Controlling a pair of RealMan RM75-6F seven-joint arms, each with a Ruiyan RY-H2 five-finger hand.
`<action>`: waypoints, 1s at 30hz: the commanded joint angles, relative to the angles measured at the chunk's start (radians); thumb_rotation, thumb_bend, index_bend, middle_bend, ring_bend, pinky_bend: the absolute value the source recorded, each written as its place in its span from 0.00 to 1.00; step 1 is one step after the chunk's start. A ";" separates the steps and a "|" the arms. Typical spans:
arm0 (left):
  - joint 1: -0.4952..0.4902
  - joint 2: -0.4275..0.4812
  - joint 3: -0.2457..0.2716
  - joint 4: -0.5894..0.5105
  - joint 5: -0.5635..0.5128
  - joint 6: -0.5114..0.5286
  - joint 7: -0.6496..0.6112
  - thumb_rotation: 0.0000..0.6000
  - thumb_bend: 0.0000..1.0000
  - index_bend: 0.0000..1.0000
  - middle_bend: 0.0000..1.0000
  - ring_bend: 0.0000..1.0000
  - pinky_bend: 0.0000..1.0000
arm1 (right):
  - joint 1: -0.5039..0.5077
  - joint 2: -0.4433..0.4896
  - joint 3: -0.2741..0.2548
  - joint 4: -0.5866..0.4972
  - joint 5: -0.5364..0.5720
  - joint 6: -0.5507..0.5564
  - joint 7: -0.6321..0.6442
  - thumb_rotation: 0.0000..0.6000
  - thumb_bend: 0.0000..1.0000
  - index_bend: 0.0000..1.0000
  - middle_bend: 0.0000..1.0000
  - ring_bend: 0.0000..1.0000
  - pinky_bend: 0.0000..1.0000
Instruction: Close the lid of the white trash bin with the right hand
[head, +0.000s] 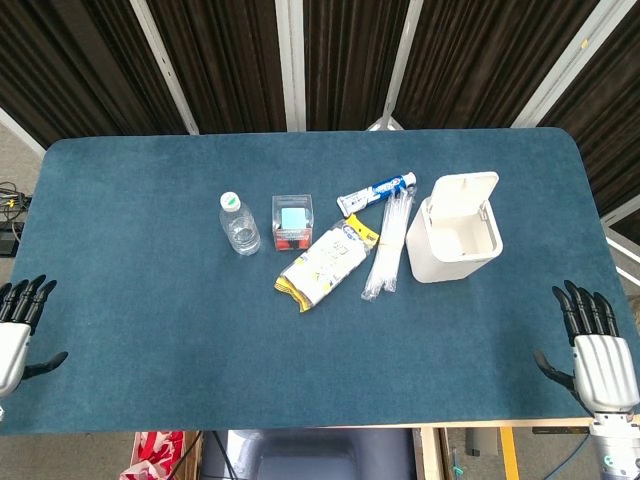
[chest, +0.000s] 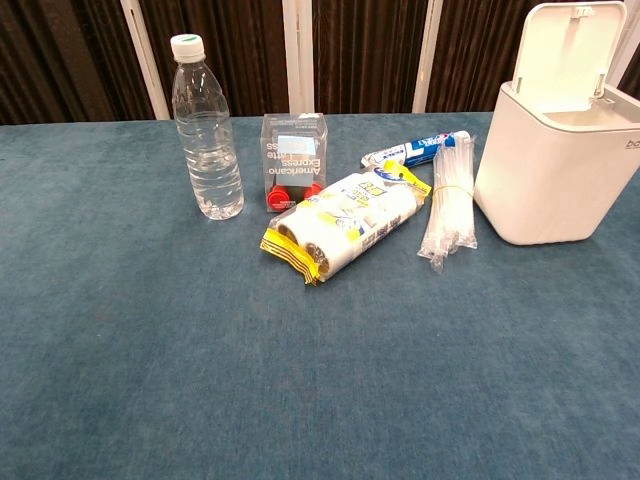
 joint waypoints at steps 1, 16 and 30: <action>0.001 0.004 -0.003 -0.001 -0.007 0.000 -0.009 1.00 0.00 0.00 0.00 0.00 0.00 | 0.016 0.023 0.029 -0.042 0.031 -0.017 0.025 1.00 0.27 0.00 0.00 0.00 0.02; -0.009 0.004 -0.007 -0.010 -0.005 -0.012 -0.013 1.00 0.00 0.00 0.00 0.00 0.00 | 0.250 0.197 0.294 -0.223 0.426 -0.343 0.010 1.00 0.75 0.00 0.81 0.93 0.86; -0.019 0.004 -0.012 -0.012 -0.028 -0.039 -0.022 1.00 0.00 0.00 0.00 0.00 0.00 | 0.553 0.246 0.436 -0.140 0.910 -0.642 -0.139 1.00 0.84 0.03 0.82 0.95 0.86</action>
